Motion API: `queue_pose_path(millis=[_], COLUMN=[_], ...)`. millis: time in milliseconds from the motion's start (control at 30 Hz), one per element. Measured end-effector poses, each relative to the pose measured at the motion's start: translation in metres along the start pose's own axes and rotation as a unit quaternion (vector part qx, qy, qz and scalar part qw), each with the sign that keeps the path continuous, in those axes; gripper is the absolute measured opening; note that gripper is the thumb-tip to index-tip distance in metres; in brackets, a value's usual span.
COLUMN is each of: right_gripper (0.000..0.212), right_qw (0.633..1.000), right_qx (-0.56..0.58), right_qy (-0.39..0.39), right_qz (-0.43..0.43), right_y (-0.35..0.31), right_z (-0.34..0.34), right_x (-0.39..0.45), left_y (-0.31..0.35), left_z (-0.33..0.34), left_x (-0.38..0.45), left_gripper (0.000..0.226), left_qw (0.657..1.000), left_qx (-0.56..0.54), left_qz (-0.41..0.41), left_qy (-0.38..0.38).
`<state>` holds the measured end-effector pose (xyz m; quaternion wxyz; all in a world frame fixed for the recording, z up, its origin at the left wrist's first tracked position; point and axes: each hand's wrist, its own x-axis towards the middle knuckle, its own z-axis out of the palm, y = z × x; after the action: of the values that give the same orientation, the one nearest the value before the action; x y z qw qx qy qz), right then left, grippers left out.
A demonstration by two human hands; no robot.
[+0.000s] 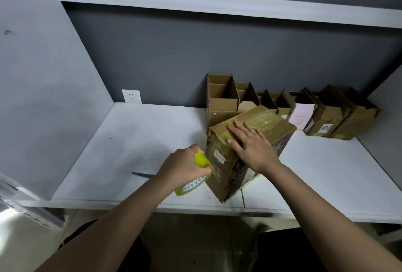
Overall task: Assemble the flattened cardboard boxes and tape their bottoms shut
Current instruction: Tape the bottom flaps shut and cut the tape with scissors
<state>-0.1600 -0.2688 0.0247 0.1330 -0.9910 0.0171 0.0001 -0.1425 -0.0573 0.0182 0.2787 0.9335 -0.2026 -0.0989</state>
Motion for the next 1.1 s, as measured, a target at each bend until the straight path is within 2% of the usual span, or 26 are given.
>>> queue_pose_path(millis=[100,233,400,567,800,1000,1100], right_gripper=[0.054,0.064,0.058,0.057,0.063,0.061,0.061], right_qw=[1.000,0.997,0.992,0.991,0.987,0.987,0.987], right_qx=[-0.007,-0.058,-0.103,-0.096,-0.122,-0.108,-0.097], right_qy=[0.019,0.035,0.029,0.042,0.069,0.068,0.063], right_qz=[0.020,0.047,0.065,0.081,0.079,0.098,0.115], right_y=[-0.009,-0.026,-0.034,-0.039,-0.037,-0.037,-0.041], right_z=[-0.001,0.003,0.010,0.014,0.020,0.021,0.020], right_x=[0.002,0.007,0.008,0.007,0.006,0.014,0.021], left_y=[-0.001,-0.003,-0.004,-0.008,-0.019,-0.024,-0.033], left_z=[0.012,0.023,0.035,0.045,0.049,0.053,0.051], left_x=[0.003,0.010,0.015,0.017,0.021,0.013,0.014], left_gripper=[0.041,0.043,0.044,0.048,0.056,0.070,0.057], left_qw=[0.999,0.999,0.998,0.995,0.994,0.994,0.990], left_qx=[-0.031,-0.037,-0.064,-0.092,-0.112,-0.088,-0.097], left_qz=[-0.006,0.002,0.007,0.003,0.011,0.022,0.042], left_qy=[0.007,0.012,0.015,0.032,0.012,0.059,0.094])
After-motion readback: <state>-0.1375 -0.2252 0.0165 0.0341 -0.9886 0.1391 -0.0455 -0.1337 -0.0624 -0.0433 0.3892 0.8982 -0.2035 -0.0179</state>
